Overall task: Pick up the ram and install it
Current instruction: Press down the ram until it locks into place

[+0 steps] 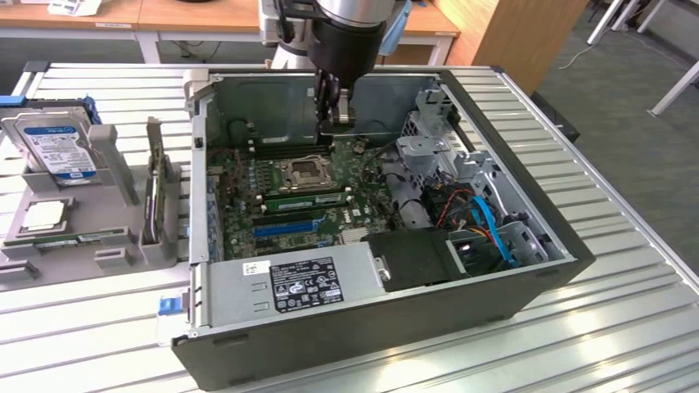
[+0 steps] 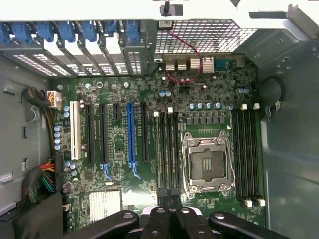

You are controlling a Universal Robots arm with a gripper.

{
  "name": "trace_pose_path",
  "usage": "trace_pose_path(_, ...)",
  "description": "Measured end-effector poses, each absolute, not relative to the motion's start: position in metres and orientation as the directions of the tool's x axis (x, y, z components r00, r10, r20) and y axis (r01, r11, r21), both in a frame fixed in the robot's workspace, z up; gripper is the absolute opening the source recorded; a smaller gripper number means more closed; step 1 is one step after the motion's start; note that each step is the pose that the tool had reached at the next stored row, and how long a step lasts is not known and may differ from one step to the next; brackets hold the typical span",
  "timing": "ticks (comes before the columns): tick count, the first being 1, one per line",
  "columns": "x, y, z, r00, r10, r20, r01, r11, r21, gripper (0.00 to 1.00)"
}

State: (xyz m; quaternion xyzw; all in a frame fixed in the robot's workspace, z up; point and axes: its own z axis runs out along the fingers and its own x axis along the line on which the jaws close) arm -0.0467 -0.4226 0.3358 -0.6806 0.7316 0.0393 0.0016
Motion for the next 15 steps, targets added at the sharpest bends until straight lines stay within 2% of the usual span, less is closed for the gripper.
trace_pose_path(15,-0.0467,-0.4226,0.3358,-0.197,-0.979,-0.057,-0.979,0.194,0.055,0.10)
